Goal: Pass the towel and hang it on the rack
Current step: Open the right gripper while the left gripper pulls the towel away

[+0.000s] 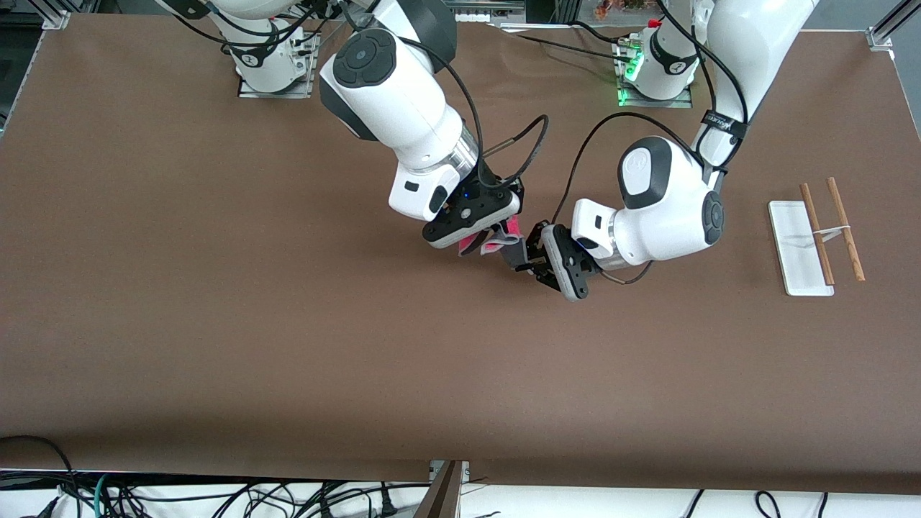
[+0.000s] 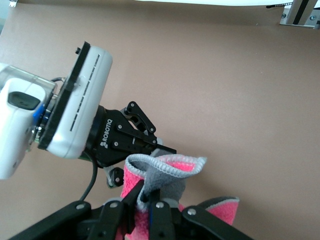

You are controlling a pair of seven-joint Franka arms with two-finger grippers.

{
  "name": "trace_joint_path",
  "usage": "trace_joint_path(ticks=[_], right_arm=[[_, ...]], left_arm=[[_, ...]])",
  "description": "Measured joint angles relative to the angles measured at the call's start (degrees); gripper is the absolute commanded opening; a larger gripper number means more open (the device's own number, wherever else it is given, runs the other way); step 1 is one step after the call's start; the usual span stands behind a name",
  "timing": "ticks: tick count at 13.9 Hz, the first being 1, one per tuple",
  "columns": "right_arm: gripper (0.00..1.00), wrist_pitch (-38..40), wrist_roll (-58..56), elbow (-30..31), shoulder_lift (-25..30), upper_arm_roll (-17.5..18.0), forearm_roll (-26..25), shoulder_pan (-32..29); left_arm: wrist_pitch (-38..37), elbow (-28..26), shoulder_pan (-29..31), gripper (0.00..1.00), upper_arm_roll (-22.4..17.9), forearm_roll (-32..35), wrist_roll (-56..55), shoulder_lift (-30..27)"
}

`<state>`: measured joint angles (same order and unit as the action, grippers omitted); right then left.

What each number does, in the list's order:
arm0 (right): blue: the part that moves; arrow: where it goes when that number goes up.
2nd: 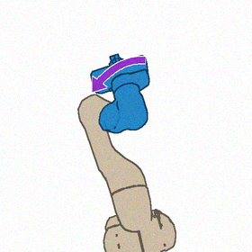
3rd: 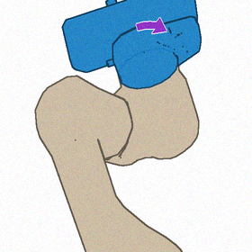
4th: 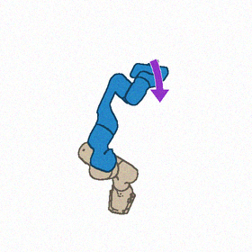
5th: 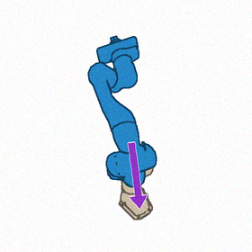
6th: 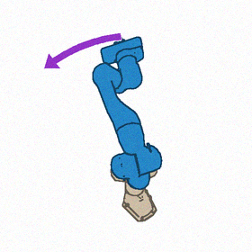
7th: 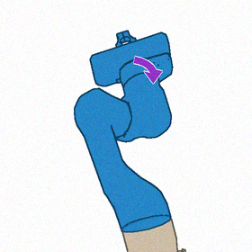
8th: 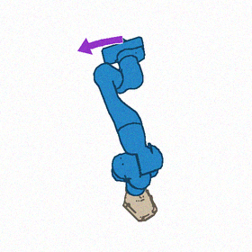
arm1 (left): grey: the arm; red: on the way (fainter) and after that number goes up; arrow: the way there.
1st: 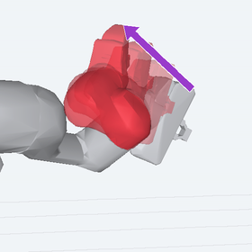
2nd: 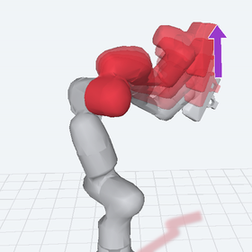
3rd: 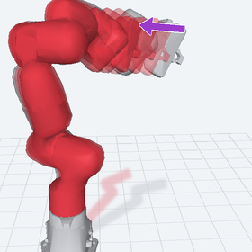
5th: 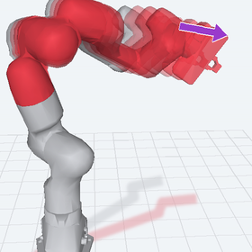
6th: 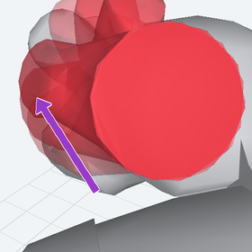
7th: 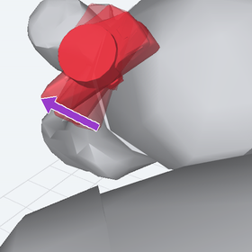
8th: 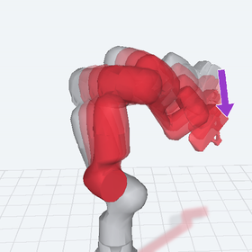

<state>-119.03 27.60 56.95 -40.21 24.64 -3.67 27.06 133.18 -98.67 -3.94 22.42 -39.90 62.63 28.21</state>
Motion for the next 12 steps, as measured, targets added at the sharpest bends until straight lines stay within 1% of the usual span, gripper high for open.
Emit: trace_joint_path(ticks=[1, 2, 3, 8, 10, 12], right_arm=[[0.17, 0.0, 0.0, 0.0, 0.0, 0.0, 0.0, 0.0], [0.92, 0.0, 0.0, 0.0, -0.1, 0.0, 0.0, 0.0], [1.00, 0.0, 0.0, 0.0, -0.2, -0.1, 0.0, 0.0], [1.00, 0.0, 0.0, 0.0, -0.5, -0.2, 0.0, -0.4], [1.00, 0.0, 0.0, 0.0, -0.5, -0.3, 0.0, -0.6], [1.00, 0.0, 0.0, 0.0, -0.5, -0.6, 0.0, -0.8]], left_arm=[[0.0, 0.3, 0.3, 0.00, 0.0, 0.0, 0.3, 0.0], [-0.2, 0.6, 0.9, 0.00, 0.0, 0.0, 0.6, 0.0], [-0.7, 0.9, 1.5, 0.00, 0.0, 0.0, 0.8, 0.0], [-4.6, 2.2, 4.5, 0.00, -0.1, 0.0, 1.1, -0.3], [-9.4, 2.6, 7.3, 0.00, -0.7, 0.0, 1.0, -0.6], [-16.7, 2.7, 13.1, 0.00, -1.7, 0.9, 1.2, -0.7]])
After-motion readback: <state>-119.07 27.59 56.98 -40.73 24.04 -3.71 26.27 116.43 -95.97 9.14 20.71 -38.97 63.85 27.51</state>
